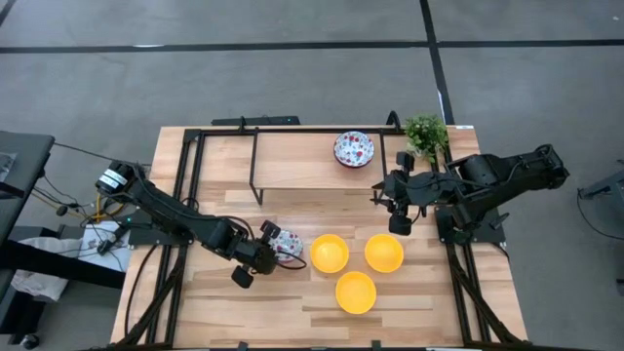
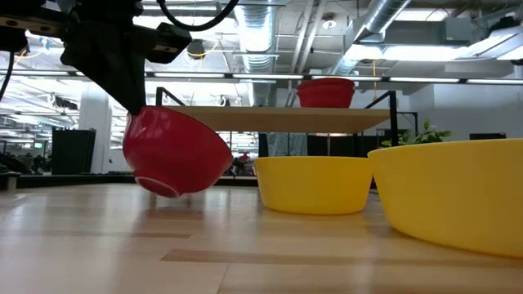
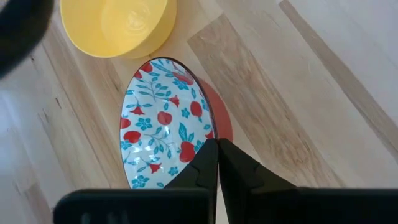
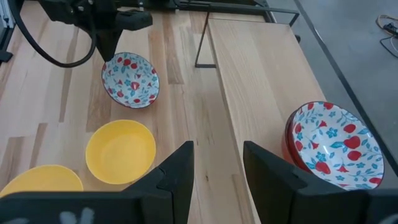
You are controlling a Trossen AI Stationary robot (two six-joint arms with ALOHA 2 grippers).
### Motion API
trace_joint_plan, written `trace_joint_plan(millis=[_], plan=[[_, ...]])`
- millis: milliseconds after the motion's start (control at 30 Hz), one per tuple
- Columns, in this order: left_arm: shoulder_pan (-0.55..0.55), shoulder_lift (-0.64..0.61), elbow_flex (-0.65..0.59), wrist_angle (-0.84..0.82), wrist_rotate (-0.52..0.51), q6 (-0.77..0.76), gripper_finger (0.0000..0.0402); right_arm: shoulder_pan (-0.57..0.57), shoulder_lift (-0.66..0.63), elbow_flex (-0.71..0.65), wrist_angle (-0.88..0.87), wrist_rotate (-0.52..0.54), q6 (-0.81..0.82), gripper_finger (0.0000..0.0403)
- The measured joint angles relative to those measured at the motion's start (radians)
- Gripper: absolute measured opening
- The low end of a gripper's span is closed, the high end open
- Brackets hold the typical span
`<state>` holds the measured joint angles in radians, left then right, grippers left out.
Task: Pick & Place Mini bowls
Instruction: Stack the red patterned bowl on top of the red patterned bowl on the shelf
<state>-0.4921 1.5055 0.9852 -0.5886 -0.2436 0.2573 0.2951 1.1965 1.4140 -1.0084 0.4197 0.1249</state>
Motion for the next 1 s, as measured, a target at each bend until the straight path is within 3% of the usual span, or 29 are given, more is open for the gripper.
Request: trace_joint_plan(millis=[600,1000], plan=[[-0.012,-0.005,0.000,-0.006,-0.026,0.000,0.0005,0.000,0.000,0.000,0.000,0.000,0.000,0.0129],[-0.011,-0.111,0.000,-0.009,-0.075,0.000,0.0005,-0.001,0.000,0.000,0.000,0.000,-0.001,0.0129]])
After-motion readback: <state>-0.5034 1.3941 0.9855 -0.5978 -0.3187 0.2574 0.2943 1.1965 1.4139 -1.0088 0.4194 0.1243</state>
